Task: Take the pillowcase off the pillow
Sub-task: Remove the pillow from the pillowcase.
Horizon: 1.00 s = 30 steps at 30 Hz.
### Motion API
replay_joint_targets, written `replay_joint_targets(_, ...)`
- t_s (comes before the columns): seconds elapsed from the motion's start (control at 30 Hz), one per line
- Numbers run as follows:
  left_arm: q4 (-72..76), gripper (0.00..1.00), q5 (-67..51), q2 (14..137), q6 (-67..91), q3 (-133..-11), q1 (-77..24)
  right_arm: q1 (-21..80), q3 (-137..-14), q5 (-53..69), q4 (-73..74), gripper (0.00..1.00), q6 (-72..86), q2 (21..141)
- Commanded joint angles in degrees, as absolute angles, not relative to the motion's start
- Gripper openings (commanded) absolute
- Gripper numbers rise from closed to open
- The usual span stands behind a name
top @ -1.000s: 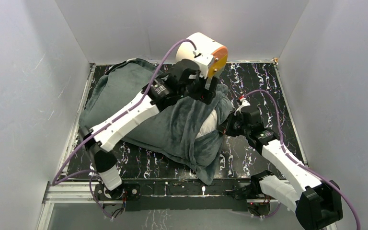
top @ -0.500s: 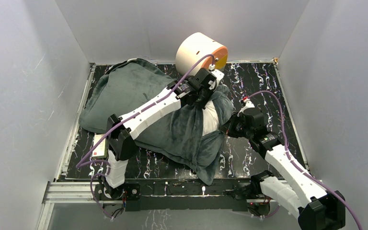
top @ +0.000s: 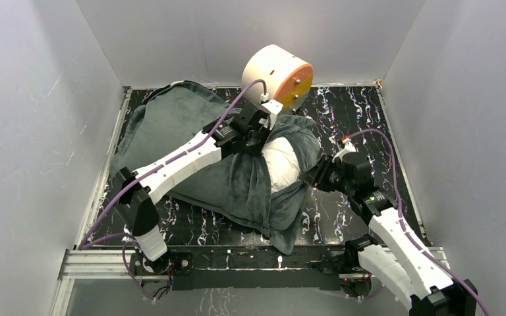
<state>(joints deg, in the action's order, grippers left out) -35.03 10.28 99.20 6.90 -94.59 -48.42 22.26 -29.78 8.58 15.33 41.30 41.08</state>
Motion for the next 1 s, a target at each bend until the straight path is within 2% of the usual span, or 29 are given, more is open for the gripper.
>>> replay_joint_targets(0.0, -38.8, 0.0, 6.6, 94.6, 8.5, -87.7, -47.2, 21.6, -42.8, 13.9, 17.5, 0.46, 32.9, 47.0)
replay_joint_targets(0.23, -35.8, 0.0, 5.0, 92.4, 11.1, -84.5, -47.2, 21.5, -54.4, 11.7, 19.9, 0.58, 26.7, 60.4)
replay_joint_targets(0.4, -34.9, 0.0, 6.0, 92.3, 11.9, -84.9, -47.2, 21.5, -57.2, 14.2, 21.0, 0.57, 26.4, 67.5)
replay_joint_targets(0.43, -34.6, 0.0, 6.3, 92.2, 11.9, -84.9, -47.2, 21.5, -57.2, 13.5, 21.2, 0.53, 26.2, 68.1)
replay_joint_targets(0.5, -34.6, 0.0, 7.6, 92.0, 11.9, -84.9, -47.2, 21.4, -57.3, 6.5, 22.5, 0.2, 25.5, 68.8)
replay_joint_targets(0.53, -34.8, 0.0, 9.4, 91.7, 11.8, -84.8, -47.2, 20.6, -57.4, 0.1, 23.3, 0.09, 25.4, 69.0)
replay_joint_targets(0.57, -35.1, 0.0, 11.8, 91.3, 12.0, -84.5, -47.2, 18.8, -57.3, -4.4, 23.7, 0.04, 25.5, 69.0)
replay_joint_targets(0.7, -38.2, 0.0, 24.2, 88.6, 12.9, -83.0, -46.1, 5.1, -57.6, -5.7, 24.0, 0.0, 25.4, 67.2)
replay_joint_targets(0.77, -38.4, 0.0, 25.9, 86.1, 13.4, -80.3, -42.9, -0.9, -56.1, -3.8, 22.8, 0.0, 26.1, 66.3)
replay_joint_targets(0.87, -35.5, 0.0, 20.3, 82.8, 13.1, -75.9, -36.6, -3.7, -53.6, 8.3, 22.7, 0.0, 30.8, 67.3)
replay_joint_targets(0.97, -32.1, 0.0, 13.1, 81.2, 12.2, -74.5, -35.9, -3.7, -44.9, 17.6, 14.8, 0.0, 34.7, 68.8)
